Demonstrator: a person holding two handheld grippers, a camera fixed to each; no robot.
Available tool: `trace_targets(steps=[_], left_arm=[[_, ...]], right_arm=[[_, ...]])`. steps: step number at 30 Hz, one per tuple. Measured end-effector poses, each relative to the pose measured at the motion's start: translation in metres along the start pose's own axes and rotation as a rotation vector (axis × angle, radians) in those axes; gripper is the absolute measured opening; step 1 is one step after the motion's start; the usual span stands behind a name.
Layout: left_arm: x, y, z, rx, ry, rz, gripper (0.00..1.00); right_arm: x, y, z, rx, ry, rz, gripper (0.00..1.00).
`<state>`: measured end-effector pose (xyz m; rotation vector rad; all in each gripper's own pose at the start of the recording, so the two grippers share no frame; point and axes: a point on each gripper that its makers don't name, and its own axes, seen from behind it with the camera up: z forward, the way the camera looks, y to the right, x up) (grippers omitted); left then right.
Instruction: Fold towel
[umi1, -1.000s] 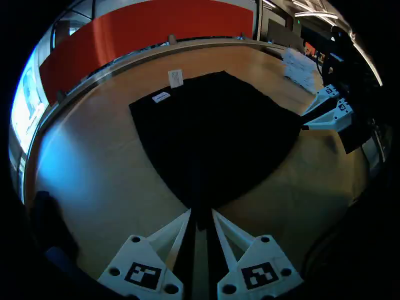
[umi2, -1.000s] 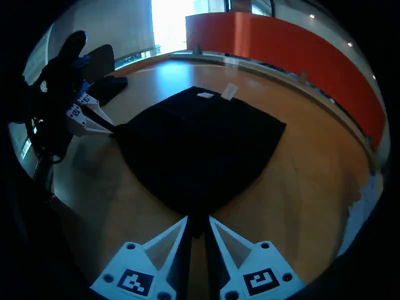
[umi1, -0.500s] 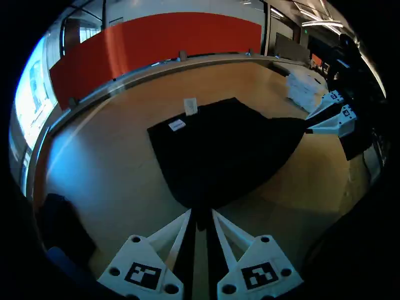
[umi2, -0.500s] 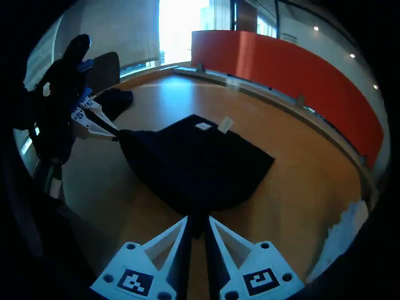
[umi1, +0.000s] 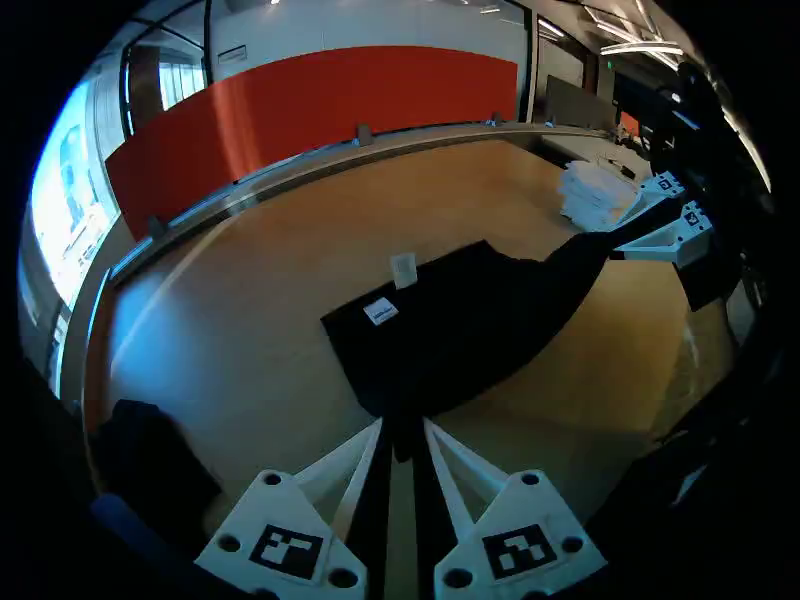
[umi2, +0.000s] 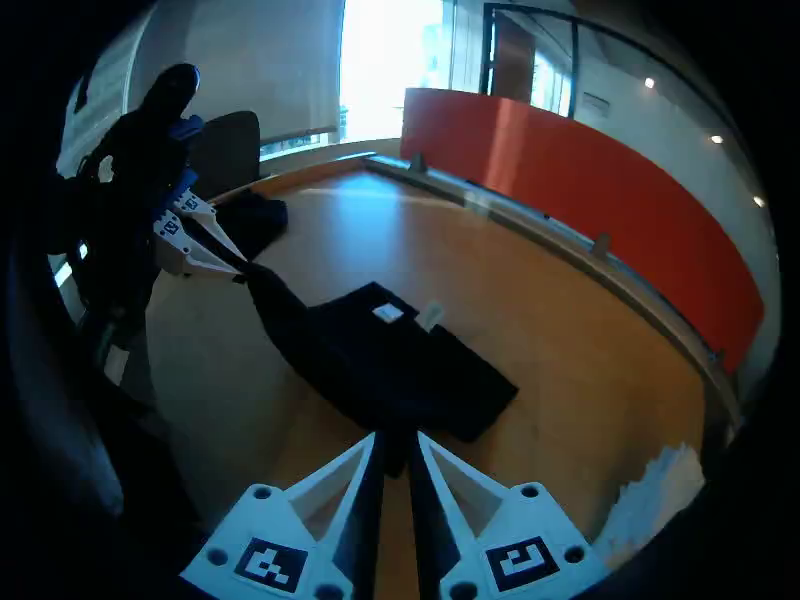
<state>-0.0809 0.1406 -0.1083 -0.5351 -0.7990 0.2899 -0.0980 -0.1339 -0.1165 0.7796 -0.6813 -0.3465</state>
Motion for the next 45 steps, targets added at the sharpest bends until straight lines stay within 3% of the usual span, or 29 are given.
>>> trace_targets(steps=[9,20,29,45], left_arm=[[0.008,0.007,-0.019,-0.021,0.007,-0.027,0.13],[0.006,0.007,-0.013,-0.027,-0.004,-0.037,0.13],[0.005,0.003,0.006,-0.043,-0.027,-0.045,0.13],[0.011,-0.016,0.053,-0.036,-0.054,-0.062,0.13]], right_arm=[[0.005,-0.002,-0.016,0.012,0.002,0.022,0.15],[0.001,-0.002,-0.009,0.022,-0.016,0.020,0.15],[-0.005,0.007,0.006,0.024,-0.048,0.030,0.15],[-0.012,0.038,0.045,0.005,-0.099,0.090,0.15]])
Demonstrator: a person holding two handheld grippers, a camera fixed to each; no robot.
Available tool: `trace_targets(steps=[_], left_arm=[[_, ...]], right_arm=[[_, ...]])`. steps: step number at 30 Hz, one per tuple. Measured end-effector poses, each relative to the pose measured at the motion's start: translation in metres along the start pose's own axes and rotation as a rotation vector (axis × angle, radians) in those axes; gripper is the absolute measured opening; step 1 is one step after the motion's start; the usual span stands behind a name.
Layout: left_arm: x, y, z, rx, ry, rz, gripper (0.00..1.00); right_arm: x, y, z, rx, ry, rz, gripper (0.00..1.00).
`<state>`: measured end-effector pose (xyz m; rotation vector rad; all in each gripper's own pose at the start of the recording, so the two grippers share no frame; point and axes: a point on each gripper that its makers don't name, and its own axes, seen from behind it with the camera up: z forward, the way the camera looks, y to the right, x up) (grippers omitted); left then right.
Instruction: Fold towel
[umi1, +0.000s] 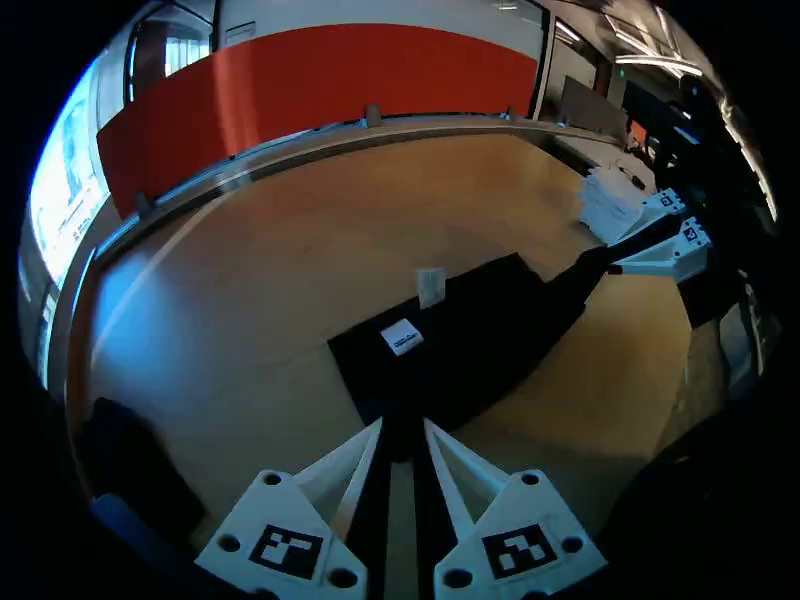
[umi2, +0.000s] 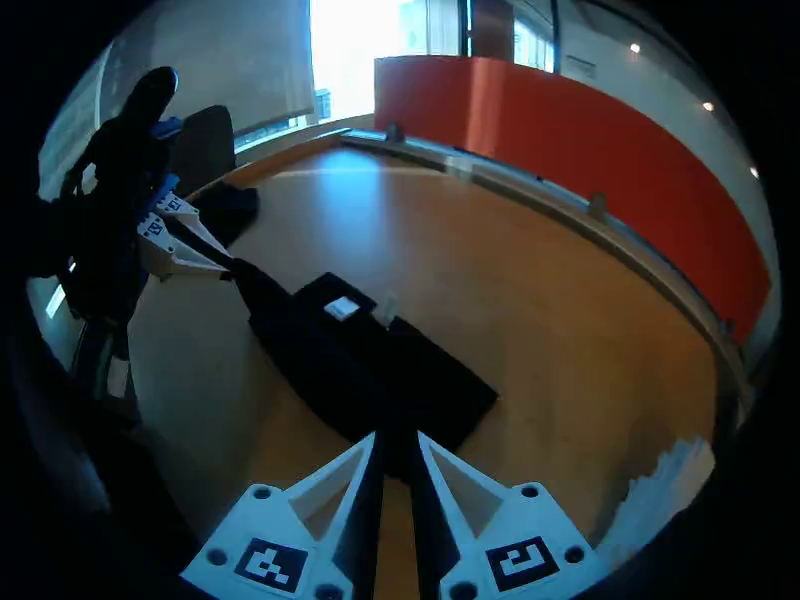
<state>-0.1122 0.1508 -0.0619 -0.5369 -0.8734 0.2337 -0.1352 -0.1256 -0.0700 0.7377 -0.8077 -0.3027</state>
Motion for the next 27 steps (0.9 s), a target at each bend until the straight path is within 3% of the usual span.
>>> trace_targets(steps=[14,27], left_arm=[[-0.001,-0.008,0.029,0.002,-0.024,0.024,0.13],[0.000,-0.021,0.068,0.020,-0.035,0.052,0.13]], right_arm=[[-0.013,0.017,0.022,-0.005,-0.042,0.026,0.15],[-0.022,0.034,0.052,-0.019,-0.071,0.073,0.17]])
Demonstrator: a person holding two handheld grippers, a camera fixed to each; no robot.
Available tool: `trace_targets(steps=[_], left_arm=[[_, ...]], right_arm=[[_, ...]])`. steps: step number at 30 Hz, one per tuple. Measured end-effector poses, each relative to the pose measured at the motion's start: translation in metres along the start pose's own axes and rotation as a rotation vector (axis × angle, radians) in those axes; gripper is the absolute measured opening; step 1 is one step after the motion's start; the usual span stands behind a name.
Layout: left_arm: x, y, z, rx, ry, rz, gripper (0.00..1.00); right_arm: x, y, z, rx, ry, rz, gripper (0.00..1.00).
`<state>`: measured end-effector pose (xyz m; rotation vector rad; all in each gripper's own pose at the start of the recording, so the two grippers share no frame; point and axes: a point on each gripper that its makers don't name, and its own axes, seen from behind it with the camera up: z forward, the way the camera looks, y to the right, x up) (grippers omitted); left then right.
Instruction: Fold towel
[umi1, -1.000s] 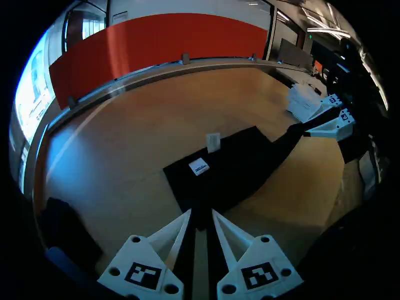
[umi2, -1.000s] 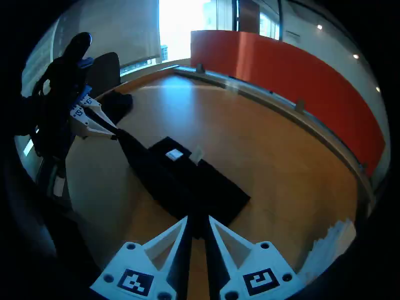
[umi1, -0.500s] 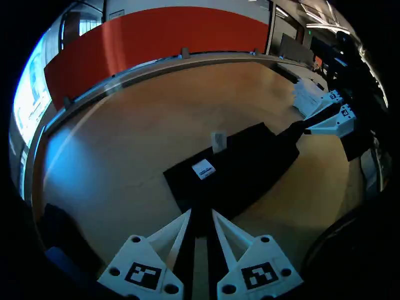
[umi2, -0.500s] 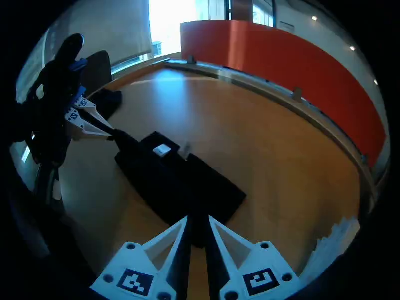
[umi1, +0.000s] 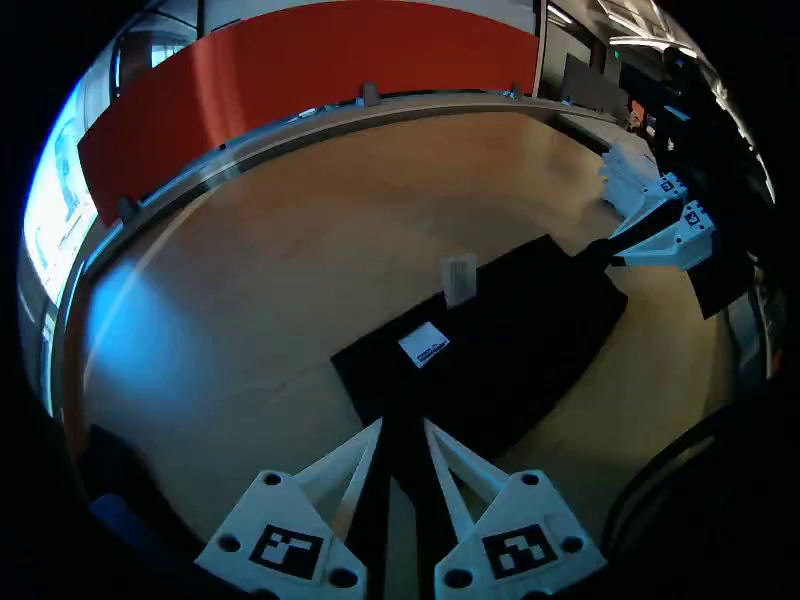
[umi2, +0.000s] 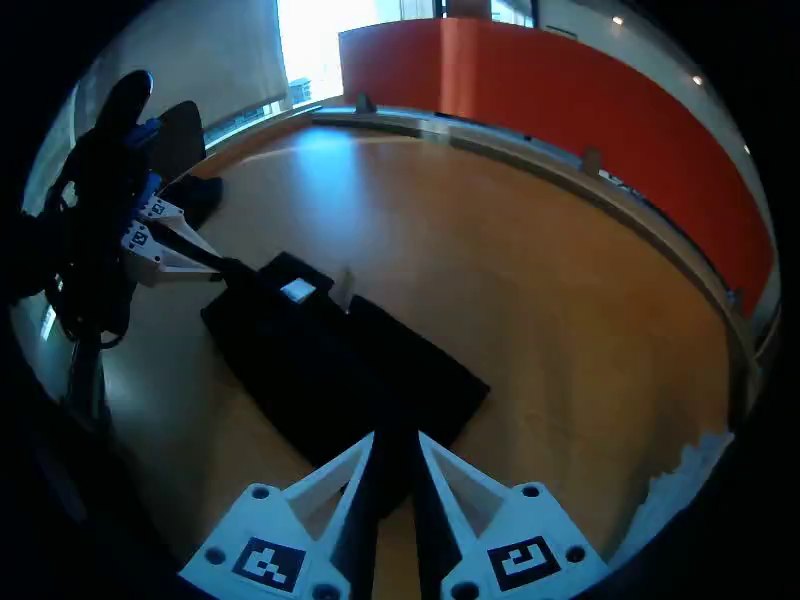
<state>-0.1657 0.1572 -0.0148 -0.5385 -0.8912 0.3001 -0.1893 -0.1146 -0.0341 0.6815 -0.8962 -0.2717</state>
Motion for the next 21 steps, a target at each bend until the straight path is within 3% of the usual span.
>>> trace_targets(steps=[11,21], left_arm=[[0.003,-0.010,0.020,0.022,0.008,0.011,0.19],[0.009,-0.027,0.027,0.081,0.023,0.029,0.40]], right_arm=[[-0.002,0.010,0.017,-0.039,-0.010,0.031,0.23],[0.003,0.027,0.028,-0.108,-0.008,0.029,0.52]])
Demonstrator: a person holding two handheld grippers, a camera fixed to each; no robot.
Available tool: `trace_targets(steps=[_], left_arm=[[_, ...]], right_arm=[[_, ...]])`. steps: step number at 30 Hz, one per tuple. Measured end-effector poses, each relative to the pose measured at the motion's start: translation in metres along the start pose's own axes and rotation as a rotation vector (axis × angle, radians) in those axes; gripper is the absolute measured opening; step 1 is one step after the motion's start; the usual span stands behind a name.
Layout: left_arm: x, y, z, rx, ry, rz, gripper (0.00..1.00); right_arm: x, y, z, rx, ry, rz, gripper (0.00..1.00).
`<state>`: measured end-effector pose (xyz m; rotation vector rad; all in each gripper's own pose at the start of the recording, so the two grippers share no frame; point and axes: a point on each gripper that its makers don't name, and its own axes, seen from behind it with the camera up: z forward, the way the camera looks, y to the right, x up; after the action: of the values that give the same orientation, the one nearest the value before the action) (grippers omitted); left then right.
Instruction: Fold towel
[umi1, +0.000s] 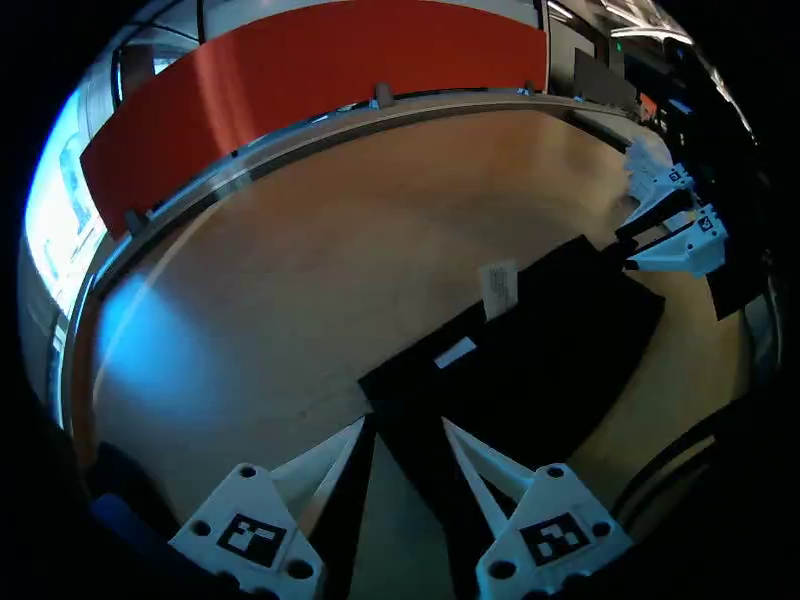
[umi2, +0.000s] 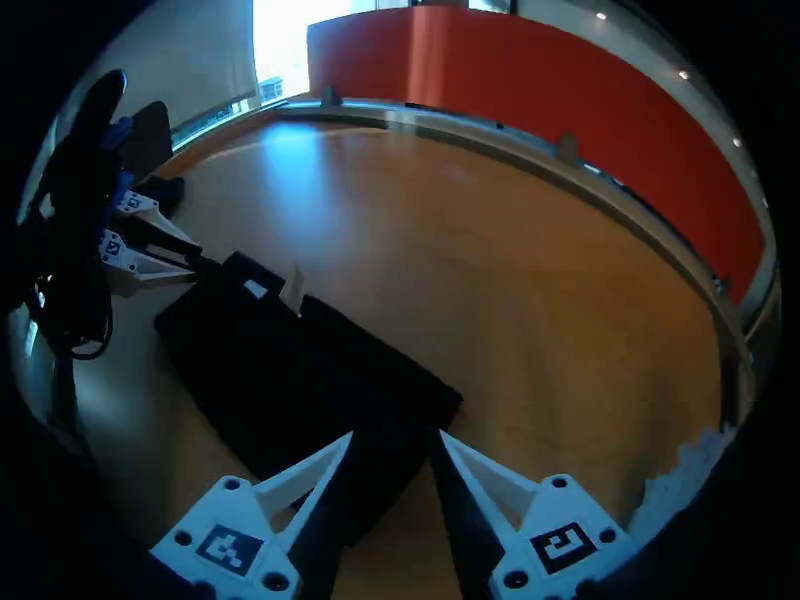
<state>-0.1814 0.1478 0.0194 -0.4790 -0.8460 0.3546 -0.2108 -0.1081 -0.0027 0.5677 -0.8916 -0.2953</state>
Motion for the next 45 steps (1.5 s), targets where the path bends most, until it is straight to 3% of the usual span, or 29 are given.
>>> trace_targets(steps=[12,14,16,20,24,36,45], left_arm=[[0.006,-0.020,-0.003,0.058,0.018,-0.018,0.48],[0.007,-0.022,-0.006,0.058,0.022,-0.027,0.54],[0.007,-0.022,-0.008,0.049,0.021,-0.039,0.67],[0.005,-0.018,-0.010,0.025,0.017,-0.070,0.99],[0.004,-0.017,-0.012,0.024,0.022,-0.094,1.00],[-0.001,-0.010,-0.026,0.030,0.038,-0.105,1.00],[-0.022,0.002,-0.041,0.043,0.031,-0.140,1.00]], right_arm=[[0.008,0.016,0.002,-0.059,0.021,0.001,0.68],[0.010,0.017,0.001,-0.063,0.026,0.003,0.74],[0.011,0.016,0.000,-0.062,0.032,0.004,0.84],[0.011,0.013,-0.003,-0.055,0.041,0.001,0.91],[0.010,0.009,-0.006,-0.049,0.047,-0.001,0.93],[0.006,-0.005,-0.020,-0.039,0.069,0.015,0.93],[-0.011,-0.015,-0.039,-0.038,0.075,0.028,0.93]])
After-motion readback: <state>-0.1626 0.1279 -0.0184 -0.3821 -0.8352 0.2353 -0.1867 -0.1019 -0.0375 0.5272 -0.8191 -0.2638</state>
